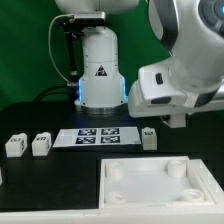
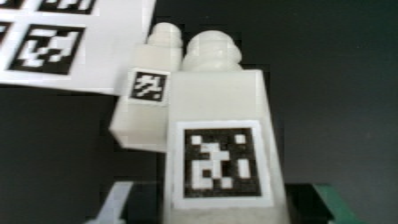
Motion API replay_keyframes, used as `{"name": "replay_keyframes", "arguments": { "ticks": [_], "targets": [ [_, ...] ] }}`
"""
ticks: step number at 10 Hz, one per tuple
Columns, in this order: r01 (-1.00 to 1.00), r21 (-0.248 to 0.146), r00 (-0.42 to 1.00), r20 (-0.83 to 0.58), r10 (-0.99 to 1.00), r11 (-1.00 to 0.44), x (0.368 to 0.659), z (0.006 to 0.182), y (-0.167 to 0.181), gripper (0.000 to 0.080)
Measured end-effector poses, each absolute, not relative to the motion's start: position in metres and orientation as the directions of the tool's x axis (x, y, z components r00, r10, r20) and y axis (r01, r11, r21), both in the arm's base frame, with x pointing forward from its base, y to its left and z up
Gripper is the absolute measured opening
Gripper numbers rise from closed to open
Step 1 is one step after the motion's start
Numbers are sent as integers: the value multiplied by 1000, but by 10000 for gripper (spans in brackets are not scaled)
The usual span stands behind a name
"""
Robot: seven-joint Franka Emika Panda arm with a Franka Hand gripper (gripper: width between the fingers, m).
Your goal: Assemble one leg
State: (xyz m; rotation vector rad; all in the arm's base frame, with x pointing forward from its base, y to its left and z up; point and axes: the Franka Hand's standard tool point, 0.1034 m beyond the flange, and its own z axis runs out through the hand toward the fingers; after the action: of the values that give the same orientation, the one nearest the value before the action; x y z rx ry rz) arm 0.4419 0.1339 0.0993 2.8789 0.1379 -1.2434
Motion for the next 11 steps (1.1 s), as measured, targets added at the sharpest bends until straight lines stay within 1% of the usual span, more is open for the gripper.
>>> {"name": "replay_keyframes", "arguments": {
  "ticks": [1,2,3,4,5,6,7,8,9,10,11],
  "targets": [
    [88,-21,735,-673,79,-996,456,105,139,291],
    [93,-27,853,-514,94,-995,468,109,145,291],
    [101,-27,885,-454,102,-994,459,118,140,291],
    [98,-35,934,-342,104,-995,468,116,142,291],
    [100,-41,966,-235,106,-994,470,115,144,291],
    [114,-48,980,-160,120,-992,471,114,142,291],
    [143,-58,988,-41,146,-988,488,115,131,291],
    [150,-56,988,43,147,-987,509,129,119,291],
    [157,-51,979,136,149,-986,528,147,112,291],
    [148,-49,970,199,136,-988,542,166,109,291],
    [142,-50,947,297,121,-989,557,187,111,291]
  ]
}}
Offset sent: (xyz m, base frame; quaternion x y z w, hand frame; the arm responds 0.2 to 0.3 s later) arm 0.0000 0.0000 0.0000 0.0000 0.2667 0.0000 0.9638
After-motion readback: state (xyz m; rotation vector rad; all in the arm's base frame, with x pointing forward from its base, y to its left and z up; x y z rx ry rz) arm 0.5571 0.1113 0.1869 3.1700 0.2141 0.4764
